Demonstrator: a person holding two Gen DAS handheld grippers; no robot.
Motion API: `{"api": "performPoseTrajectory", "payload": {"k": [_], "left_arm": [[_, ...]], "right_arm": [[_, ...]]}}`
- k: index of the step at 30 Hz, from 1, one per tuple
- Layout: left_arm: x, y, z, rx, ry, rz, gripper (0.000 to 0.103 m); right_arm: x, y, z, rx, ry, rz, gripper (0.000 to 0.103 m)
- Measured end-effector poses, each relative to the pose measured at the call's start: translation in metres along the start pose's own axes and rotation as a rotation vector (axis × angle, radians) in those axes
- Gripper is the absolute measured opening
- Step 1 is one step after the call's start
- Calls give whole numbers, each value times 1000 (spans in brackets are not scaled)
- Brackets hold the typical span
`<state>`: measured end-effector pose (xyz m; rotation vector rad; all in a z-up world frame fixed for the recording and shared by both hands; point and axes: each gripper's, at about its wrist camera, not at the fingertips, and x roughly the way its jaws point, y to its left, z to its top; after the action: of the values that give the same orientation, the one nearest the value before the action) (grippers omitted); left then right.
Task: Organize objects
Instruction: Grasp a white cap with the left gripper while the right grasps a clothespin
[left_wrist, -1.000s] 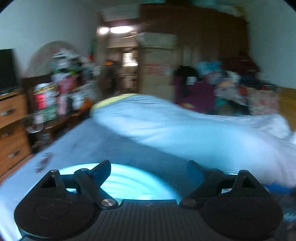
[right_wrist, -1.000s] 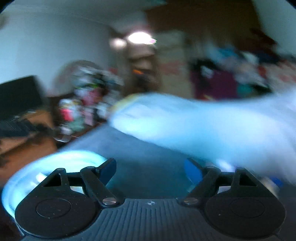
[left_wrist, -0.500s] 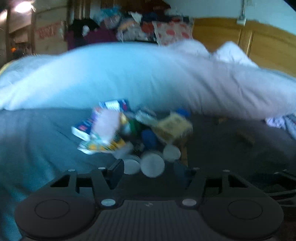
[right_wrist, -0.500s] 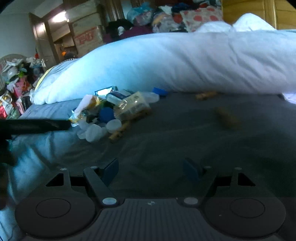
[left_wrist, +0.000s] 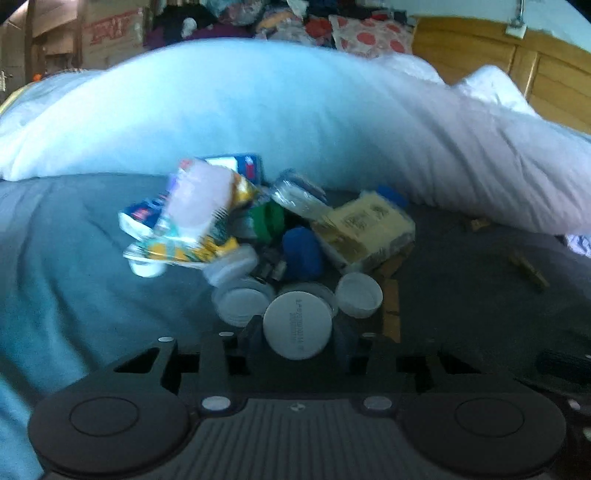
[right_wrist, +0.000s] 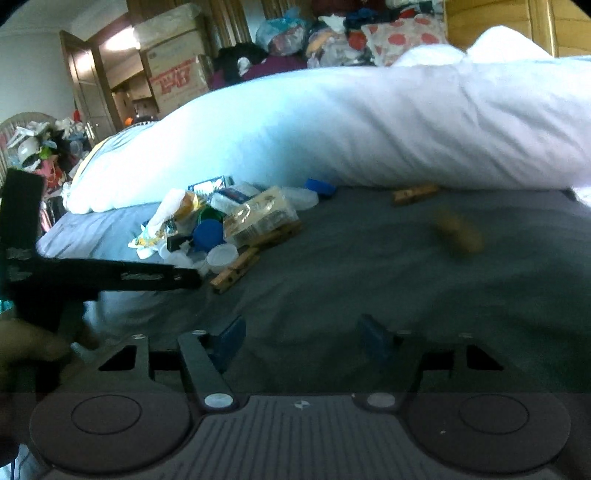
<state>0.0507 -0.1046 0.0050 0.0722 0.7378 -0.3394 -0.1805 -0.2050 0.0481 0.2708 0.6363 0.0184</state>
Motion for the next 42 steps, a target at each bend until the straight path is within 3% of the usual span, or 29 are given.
{"api": "performPoseTrajectory", "payload": {"k": [3, 9, 14, 17, 21, 28, 32, 42], "left_arm": [[-28, 15, -2, -26, -36, 37, 42], [-61, 50, -7, -99, -32, 88, 42], [-68, 60, -11, -110, -15, 83, 42], [-69, 61, -15, -128, -8, 64, 42], [-67, 54, -16, -116, -4, 48, 42], [-47, 49, -23, -94, 44, 53, 43], [-36, 46, -29, -70, 60, 72, 43], [-54, 32, -49, -5, 41, 116, 45]], "right_arm": [[9, 10, 7, -21, -7, 26, 67], [64, 50, 30, -77, 38, 55, 67], [99, 68, 36, -130, 67, 3, 66], [94, 66, 37, -154, 72, -14, 27], [78, 55, 31, -157, 80, -15, 16], [81, 52, 31, -163, 79, -9, 21], [78, 49, 30, -164, 76, -2, 15], [50, 37, 25, -145, 58, 22, 15]]}}
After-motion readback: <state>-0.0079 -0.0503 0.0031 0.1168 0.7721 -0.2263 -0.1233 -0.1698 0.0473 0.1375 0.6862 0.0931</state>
